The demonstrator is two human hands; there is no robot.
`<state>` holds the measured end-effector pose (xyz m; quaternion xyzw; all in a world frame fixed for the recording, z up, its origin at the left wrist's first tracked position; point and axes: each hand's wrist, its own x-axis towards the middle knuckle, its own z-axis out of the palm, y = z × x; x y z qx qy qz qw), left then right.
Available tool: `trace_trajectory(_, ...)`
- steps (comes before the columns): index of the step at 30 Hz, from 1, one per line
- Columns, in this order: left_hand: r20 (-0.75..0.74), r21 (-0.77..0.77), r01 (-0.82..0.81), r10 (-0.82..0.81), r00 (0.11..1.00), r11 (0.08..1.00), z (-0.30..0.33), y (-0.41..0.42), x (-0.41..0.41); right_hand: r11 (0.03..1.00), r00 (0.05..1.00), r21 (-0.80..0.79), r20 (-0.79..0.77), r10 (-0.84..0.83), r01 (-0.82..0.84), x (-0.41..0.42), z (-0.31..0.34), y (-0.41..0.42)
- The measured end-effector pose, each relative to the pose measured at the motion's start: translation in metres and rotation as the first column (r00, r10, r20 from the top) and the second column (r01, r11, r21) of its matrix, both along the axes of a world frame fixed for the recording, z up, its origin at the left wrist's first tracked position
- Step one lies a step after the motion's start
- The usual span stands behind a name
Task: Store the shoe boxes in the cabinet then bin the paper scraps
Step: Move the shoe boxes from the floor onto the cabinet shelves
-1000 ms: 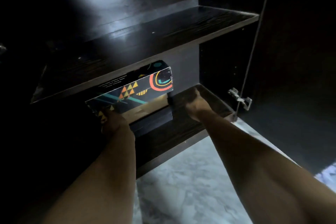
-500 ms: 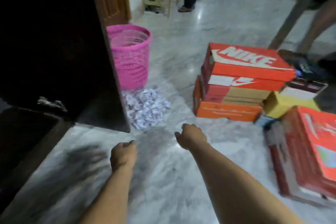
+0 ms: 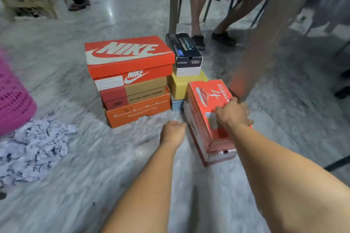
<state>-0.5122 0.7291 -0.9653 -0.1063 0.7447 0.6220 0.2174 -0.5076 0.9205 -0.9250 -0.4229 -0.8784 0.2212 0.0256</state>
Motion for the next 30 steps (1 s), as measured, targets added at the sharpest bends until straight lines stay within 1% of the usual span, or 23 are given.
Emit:
trace_trajectory(2, 0.009, 0.028, 0.057, -0.058, 0.998, 0.998, -0.005, 0.028, 0.002, 0.999, 0.998, -0.019, 0.046, -0.047, 0.048, 0.012, -0.013, 0.029)
trace_trajectory(4, 0.000, 0.034, 0.104, -0.104, 0.995, 0.994, -0.012, 0.050, 0.005, 0.993, 0.999, -0.114, 0.047, -0.019, 0.024, 0.021, -0.027, 0.052)
trace_trajectory(6, -0.001, 0.038, 0.143, -0.143, 0.990, 0.989, -0.018, 0.065, 0.008, 0.974, 1.000, -0.225, -0.023, 0.011, -0.016, 0.028, -0.037, 0.064)
trace_trajectory(8, -0.013, 0.060, 0.152, -0.151, 0.988, 0.987, -0.027, 0.073, 0.009, 0.964, 0.994, -0.266, -0.105, 0.001, -0.029, 0.033, -0.042, 0.065)
trace_trajectory(10, -0.026, 0.089, 0.148, -0.147, 0.989, 0.985, -0.031, 0.076, 0.010, 0.957, 0.986, -0.289, -0.163, -0.021, -0.028, 0.035, -0.044, 0.063)
trace_trajectory(12, -0.028, 0.129, 0.123, -0.120, 0.992, 0.984, -0.035, 0.076, 0.009, 0.953, 0.983, -0.302, -0.183, -0.028, -0.029, 0.037, -0.046, 0.060)
trace_trajectory(15, 0.021, 0.183, 0.046, -0.051, 0.998, 0.982, -0.032, 0.068, 0.010, 0.936, 0.974, -0.351, -0.223, -0.044, -0.038, 0.041, -0.047, 0.056)
trace_trajectory(17, 0.062, 0.165, -0.022, 0.012, 0.998, 0.986, -0.027, 0.055, 0.012, 0.915, 0.975, -0.396, -0.222, -0.018, -0.073, 0.046, -0.043, 0.045)
trace_trajectory(18, 0.065, 0.121, -0.066, 0.058, 0.996, 0.990, -0.024, 0.044, 0.013, 0.896, 0.979, -0.432, -0.205, 0.013, -0.103, 0.049, -0.038, 0.034)
trace_trajectory(20, 0.011, -0.039, -0.143, 0.143, 0.990, 0.989, -0.023, 0.010, 0.017, 0.819, 0.976, -0.543, -0.199, 0.090, -0.186, 0.053, -0.028, 0.009)
trace_trajectory(22, -0.049, -0.168, -0.237, 0.232, 0.971, 0.957, -0.025, -0.033, 0.029, 0.745, 0.966, -0.615, -0.181, 0.185, -0.258, 0.054, -0.023, -0.019)
trace_trajectory(23, -0.068, -0.183, -0.294, 0.286, 0.956, 0.938, -0.026, -0.057, 0.038, 0.723, 0.957, -0.628, -0.156, 0.245, -0.287, 0.053, -0.022, -0.036)
trace_trajectory(25, -0.049, -0.169, -0.401, 0.398, 0.916, 0.900, -0.033, -0.100, 0.061, 0.687, 0.918, -0.632, -0.106, 0.382, -0.359, 0.048, -0.023, -0.072)
trace_trajectory(27, -0.035, -0.122, -0.534, 0.534, 0.845, 0.837, -0.042, -0.145, 0.087, 0.632, 0.854, -0.646, -0.061, 0.516, -0.428, 0.044, -0.023, -0.119)
trace_trajectory(28, -0.050, -0.120, -0.601, 0.600, 0.799, 0.790, -0.046, -0.170, 0.101, 0.598, 0.816, -0.660, -0.040, 0.577, -0.455, 0.043, -0.023, -0.145)
trace_trajectory(30, -0.033, -0.150, -0.673, 0.676, 0.736, 0.725, -0.050, -0.220, 0.134, 0.522, 0.732, -0.693, -0.013, 0.681, -0.498, 0.044, -0.021, -0.199)
